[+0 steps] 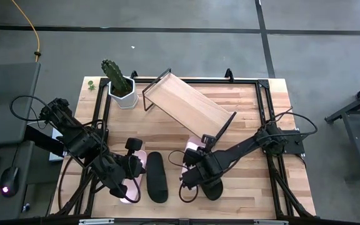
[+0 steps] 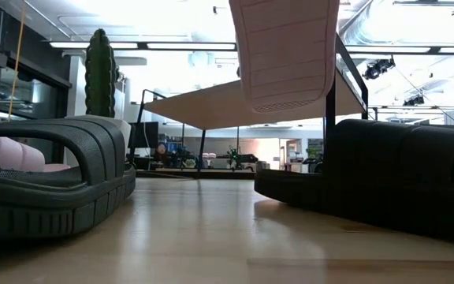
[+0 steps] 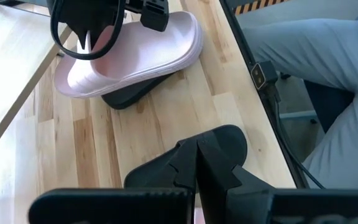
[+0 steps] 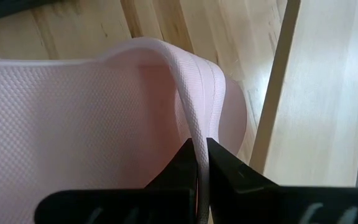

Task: Pick and place slides into the shelf
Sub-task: Put the right pink slipper on the shelf

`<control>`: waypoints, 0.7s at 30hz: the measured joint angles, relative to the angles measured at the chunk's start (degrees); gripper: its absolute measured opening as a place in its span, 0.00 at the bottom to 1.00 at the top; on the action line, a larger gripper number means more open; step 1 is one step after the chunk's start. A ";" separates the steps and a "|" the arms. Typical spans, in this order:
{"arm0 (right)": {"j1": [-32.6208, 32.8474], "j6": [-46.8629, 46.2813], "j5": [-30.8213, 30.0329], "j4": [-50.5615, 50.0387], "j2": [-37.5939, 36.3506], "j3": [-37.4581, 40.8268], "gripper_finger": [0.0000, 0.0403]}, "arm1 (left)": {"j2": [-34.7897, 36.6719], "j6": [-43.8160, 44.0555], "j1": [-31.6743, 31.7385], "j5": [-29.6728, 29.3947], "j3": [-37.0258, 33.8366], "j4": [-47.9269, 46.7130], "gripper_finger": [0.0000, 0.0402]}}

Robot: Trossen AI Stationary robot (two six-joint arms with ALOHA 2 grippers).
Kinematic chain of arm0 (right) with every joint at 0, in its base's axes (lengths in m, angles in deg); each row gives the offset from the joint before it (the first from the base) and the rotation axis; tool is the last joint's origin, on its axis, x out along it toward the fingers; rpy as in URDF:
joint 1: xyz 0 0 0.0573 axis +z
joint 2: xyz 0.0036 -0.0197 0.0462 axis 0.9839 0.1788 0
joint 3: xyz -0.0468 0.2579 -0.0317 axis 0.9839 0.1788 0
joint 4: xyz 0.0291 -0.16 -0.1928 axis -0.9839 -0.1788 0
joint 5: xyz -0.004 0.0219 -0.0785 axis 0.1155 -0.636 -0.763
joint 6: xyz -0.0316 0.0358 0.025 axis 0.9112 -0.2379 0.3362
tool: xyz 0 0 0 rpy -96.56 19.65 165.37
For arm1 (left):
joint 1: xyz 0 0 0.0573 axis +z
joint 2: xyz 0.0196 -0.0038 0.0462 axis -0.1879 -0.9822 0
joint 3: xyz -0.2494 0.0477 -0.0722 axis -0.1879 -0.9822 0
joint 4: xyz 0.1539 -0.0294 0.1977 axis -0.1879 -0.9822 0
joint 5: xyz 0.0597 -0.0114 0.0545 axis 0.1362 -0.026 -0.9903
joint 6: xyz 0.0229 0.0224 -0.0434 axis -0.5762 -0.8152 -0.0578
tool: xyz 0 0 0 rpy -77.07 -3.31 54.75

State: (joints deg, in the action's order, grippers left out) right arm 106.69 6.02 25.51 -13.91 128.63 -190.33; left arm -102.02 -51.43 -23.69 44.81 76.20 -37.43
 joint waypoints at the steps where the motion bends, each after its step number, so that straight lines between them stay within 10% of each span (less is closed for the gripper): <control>1: 0.00 0.00 0.00 0.00 0.00 0.00 0.00 | 0.00 -0.02 -0.02 0.00 0.00 0.00 0.00; 21: -3.19 2.59 -0.88 0.02 0.02 0.00 0.00 | 0.00 -0.07 -0.01 0.01 0.00 -0.13 0.00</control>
State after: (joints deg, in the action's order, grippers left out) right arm 103.50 8.61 24.63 -13.89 128.65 -190.33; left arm -102.02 -51.50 -23.70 44.82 76.20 -37.56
